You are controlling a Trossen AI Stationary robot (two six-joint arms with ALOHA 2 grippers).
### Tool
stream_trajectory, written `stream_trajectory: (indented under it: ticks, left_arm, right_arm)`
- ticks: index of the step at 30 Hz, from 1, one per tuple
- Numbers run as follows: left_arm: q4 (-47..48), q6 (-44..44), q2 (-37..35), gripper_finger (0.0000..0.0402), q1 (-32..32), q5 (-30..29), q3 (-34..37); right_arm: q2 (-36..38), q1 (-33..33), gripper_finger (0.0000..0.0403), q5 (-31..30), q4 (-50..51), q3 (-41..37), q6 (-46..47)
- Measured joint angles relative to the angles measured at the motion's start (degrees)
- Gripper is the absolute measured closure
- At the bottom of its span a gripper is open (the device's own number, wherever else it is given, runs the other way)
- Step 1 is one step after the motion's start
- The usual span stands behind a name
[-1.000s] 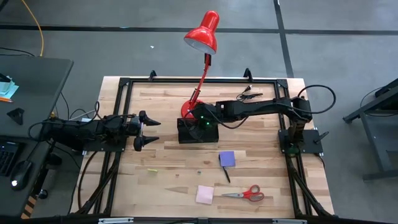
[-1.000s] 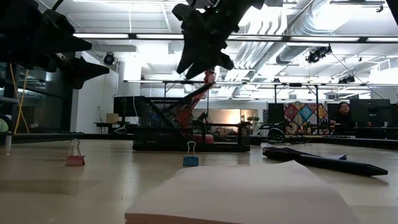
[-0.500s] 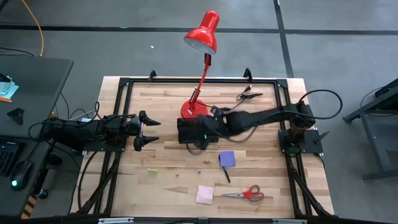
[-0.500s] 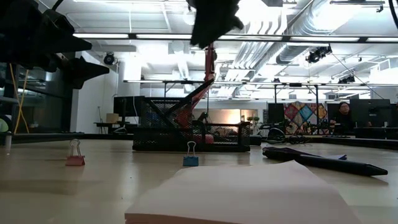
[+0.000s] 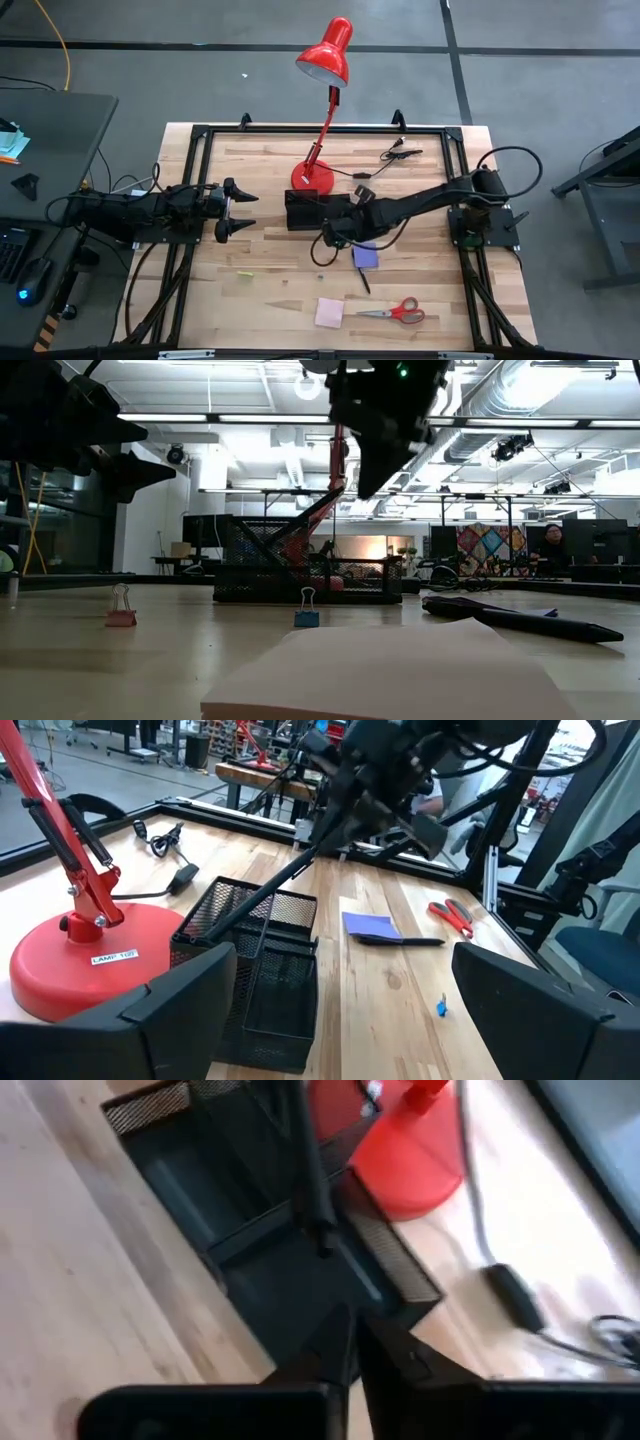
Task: Pick and place office supplies into organizer
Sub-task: Put the black pen into the black desk organizer
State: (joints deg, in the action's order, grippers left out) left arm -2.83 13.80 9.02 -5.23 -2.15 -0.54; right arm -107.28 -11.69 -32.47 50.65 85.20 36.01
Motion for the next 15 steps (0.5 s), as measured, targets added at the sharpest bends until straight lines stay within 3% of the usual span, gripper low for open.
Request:
stream_trajectory:
  ticks: [5,15]
  left_arm:
    - [0.0,0.0,0.0,0.0043,0.0,0.0,0.0]
    - [0.0,0.0,0.0,0.0043,0.0,0.0,0.0]
  right_arm:
    - [0.0,2.3,0.0399,3.8,-6.0,-2.5,-1.9]
    - [0.0,3.2,0.0402,-1.0,-15.4,-1.7,-9.5]
